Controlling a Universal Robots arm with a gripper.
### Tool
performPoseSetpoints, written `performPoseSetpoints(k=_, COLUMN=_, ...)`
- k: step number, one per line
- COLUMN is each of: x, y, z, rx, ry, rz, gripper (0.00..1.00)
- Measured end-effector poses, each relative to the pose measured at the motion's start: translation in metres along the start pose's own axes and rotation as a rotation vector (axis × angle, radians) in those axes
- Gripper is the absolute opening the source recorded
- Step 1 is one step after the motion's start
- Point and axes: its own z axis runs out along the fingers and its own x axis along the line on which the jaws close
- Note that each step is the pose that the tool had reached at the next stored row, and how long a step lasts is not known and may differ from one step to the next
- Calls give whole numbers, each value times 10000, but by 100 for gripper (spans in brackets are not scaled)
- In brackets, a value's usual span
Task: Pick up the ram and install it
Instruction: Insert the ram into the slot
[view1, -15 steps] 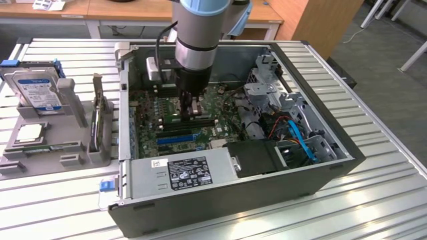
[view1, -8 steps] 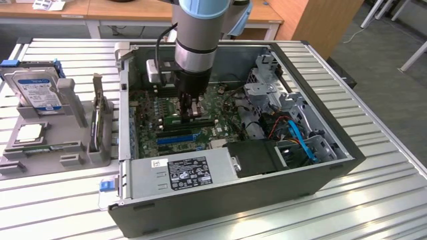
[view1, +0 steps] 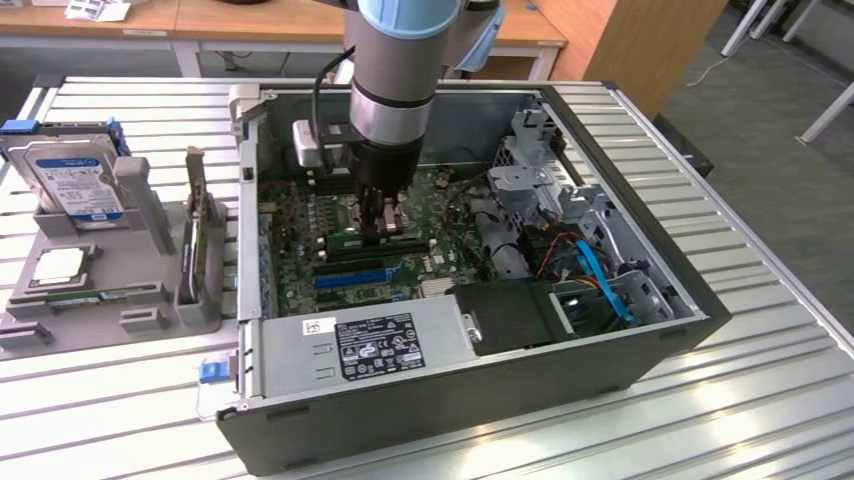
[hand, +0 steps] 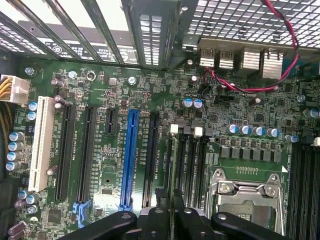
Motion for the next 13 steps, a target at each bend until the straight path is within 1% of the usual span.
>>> performPoseSetpoints(k=13, x=-17, y=-3, z=2, rx=0, ry=0, rz=1, gripper=14)
